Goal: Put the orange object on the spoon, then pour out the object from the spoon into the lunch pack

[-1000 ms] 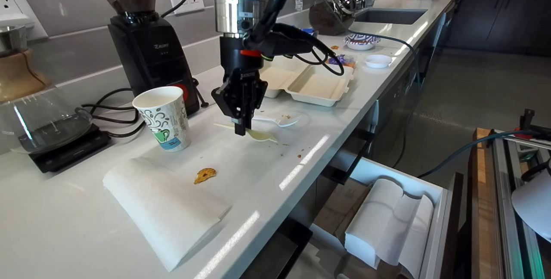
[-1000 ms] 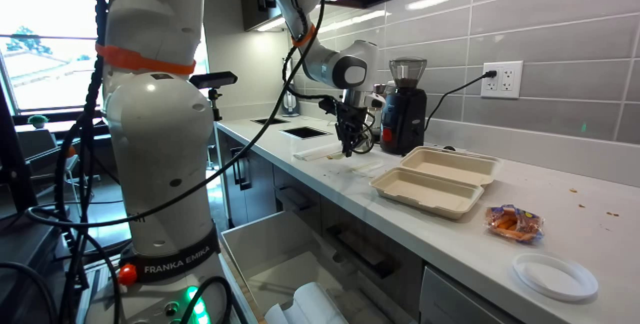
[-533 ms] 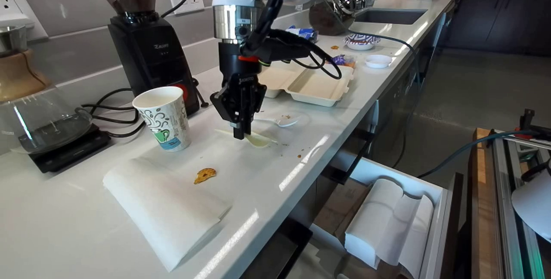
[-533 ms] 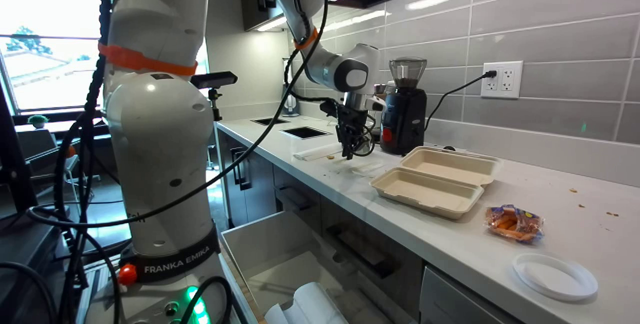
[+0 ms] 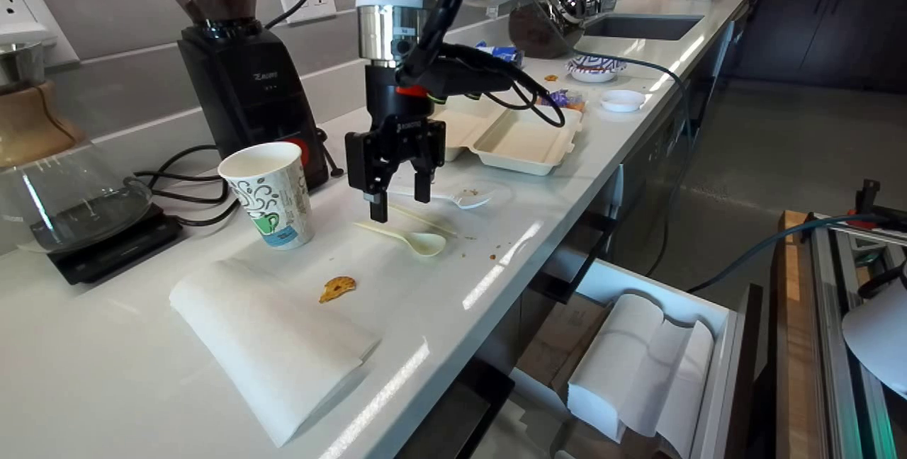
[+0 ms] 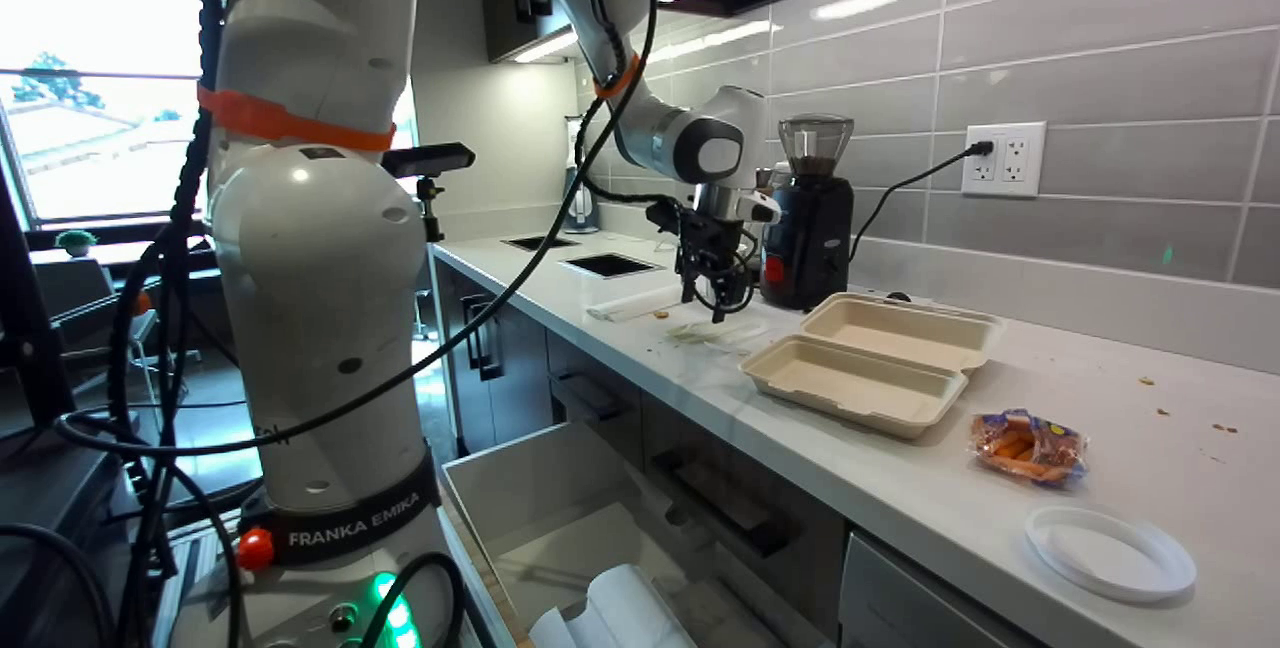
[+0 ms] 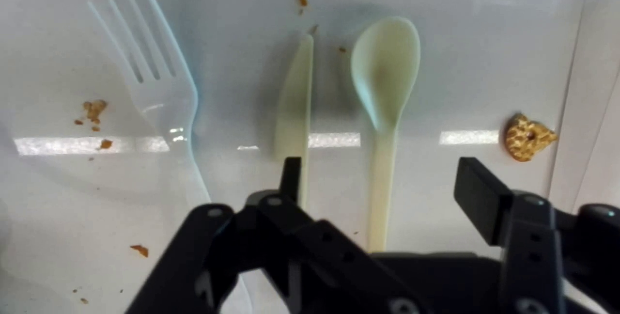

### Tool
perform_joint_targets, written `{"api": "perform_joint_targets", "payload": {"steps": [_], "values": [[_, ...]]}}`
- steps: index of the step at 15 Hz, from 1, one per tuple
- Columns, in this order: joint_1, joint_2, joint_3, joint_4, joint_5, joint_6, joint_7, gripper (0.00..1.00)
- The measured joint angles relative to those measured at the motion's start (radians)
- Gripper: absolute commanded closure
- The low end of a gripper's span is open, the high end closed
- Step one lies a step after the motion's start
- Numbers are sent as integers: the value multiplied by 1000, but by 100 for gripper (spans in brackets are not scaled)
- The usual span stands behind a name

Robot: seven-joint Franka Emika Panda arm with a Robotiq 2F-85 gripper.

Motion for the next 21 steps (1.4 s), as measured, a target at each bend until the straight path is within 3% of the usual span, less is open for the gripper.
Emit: {"api": "perform_joint_targets", "payload": {"steps": [7, 15, 21], "values": [[-24, -116, -38, -47, -35, -27, -2, 0], [-39, -337, -78, -135, -131, -188, -6, 0], [-39, -369, -80, -161, -135, -193, -6, 0]]}}
